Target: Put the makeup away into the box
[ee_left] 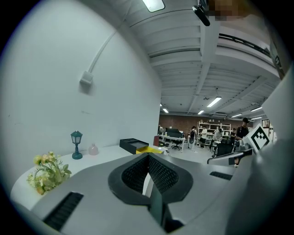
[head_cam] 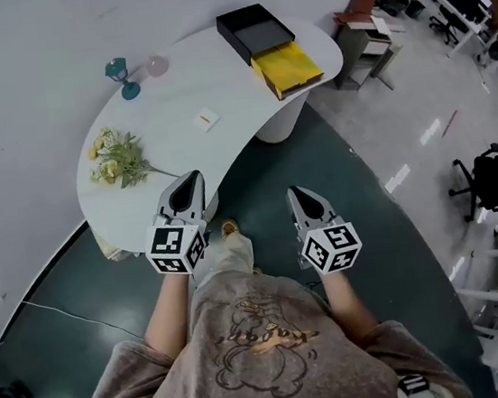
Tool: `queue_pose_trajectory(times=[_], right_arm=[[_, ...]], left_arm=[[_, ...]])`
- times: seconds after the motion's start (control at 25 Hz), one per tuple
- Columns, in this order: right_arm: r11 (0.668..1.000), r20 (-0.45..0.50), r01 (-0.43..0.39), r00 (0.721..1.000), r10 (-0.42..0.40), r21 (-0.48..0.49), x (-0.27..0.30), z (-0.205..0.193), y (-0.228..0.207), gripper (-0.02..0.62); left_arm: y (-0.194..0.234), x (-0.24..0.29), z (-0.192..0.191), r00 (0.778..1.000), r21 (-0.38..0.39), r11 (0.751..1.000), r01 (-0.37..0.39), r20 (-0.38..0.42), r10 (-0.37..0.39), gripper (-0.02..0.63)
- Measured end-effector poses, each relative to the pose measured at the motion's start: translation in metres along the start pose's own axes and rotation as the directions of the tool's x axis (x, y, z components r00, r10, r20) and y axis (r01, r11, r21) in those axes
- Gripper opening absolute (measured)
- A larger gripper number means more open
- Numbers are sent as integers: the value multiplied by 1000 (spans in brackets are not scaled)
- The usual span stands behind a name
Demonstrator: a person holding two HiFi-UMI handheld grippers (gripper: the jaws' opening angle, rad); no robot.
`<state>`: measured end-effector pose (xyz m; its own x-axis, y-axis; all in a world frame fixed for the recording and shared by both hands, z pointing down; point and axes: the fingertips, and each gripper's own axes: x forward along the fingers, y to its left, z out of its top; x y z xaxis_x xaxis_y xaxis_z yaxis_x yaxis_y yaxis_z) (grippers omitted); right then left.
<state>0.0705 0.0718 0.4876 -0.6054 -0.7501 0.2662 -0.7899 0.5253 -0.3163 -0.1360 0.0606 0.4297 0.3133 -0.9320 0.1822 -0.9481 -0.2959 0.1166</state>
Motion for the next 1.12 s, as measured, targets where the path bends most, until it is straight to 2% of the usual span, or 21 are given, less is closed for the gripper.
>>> queue_pose_trajectory(times=[0.28,0.8,1.12], right_arm=[[1000,-5,-13,1000,13,-9,57,30,-22,2],[997,-44,-67,997,66,-28,169,71,-22,2],[994,-58,-105,993,103,-38,202,89,-30,2]], left_arm=[[29,50,15,1000,-6,1000,1,-5,-1,20],[100,120,31,999,-42,999,-8,-36,6,20],[109,140,40,999,-63,998,-28,-43,25,20]])
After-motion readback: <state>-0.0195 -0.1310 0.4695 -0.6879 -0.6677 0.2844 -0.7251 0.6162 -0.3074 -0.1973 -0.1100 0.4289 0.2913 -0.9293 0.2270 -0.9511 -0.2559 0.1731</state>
